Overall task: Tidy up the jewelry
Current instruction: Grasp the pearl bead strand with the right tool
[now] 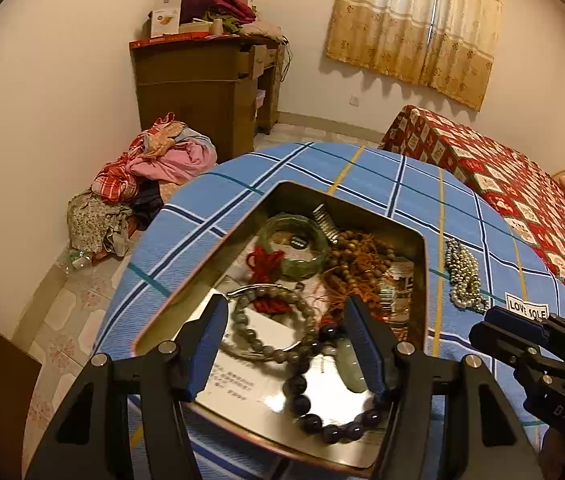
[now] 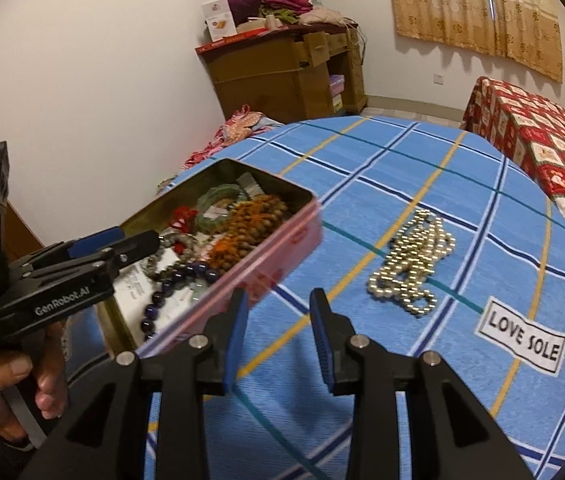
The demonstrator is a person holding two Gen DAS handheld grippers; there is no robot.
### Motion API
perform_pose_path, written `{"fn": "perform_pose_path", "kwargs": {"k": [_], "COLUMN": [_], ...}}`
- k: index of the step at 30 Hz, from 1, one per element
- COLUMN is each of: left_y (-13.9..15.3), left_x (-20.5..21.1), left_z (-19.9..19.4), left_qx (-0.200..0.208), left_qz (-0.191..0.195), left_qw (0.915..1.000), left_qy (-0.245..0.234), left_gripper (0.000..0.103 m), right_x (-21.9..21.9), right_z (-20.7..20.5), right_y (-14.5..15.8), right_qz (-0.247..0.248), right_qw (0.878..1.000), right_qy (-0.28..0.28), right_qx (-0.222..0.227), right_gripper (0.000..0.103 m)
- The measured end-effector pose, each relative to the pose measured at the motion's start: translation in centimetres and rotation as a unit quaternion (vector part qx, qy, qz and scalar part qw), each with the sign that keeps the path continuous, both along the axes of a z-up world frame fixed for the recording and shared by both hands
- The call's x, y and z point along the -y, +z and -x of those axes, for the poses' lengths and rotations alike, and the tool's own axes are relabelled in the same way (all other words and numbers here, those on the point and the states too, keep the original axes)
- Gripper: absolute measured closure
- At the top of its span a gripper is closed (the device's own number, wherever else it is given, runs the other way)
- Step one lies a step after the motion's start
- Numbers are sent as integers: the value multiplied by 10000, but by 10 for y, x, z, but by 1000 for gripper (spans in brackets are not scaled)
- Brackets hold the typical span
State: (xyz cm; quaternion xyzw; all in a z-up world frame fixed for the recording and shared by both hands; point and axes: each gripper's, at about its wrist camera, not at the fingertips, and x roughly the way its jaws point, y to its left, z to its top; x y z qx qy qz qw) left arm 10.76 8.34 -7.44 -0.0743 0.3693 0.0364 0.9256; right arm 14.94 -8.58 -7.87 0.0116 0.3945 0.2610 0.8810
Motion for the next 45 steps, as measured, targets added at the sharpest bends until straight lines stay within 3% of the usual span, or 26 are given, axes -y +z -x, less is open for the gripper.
{"fn": "perform_pose_path", "kwargs": {"k": [8,14,22,26,30,38,41,44,45], "left_y": [9,13,8,6,7,10,8,4,3], "left_x": [36,60,65,68,71,99,115,126,128], "left_z": [-13,-28,-38,-41,-43,-47,-46,-47,-47], "left_qx": [75,96,-13,-67,-60,-23,11,-21,-26], "left_qz": [-65,-157,-221,-254,-283,-333,-439,-541,-550], "left_qw": [9994,9985,9986,9984,9981,9956,9935,9922,9919], "left_qy": [-343,-516,-480,-508,-546,-877,-1047,-1126,-1147], "left_gripper": [42,42,42,42,42,42,42,42,42], "right_x": [58,79,52,41,54,91,102,107,108], "right_z": [-28,-56,-65,-66,-52,-23,-20,-22,-24], "right_y": [-11,-18,-18,-29,-29,-30,-26,-19,-17], "right_qz": [292,289,76,402,591,839,522,253,157], "right_qw": [9958,9904,9949,9945,9938,9897,9913,9923,9923], "right_qy": [-830,-1263,-870,-736,-762,-964,-1045,-1103,-1134], "right_qx": [-249,-487,-506,-621,-553,-651,-614,-508,-479], "right_gripper": [67,67,67,71,88,88,85,66,64]}}
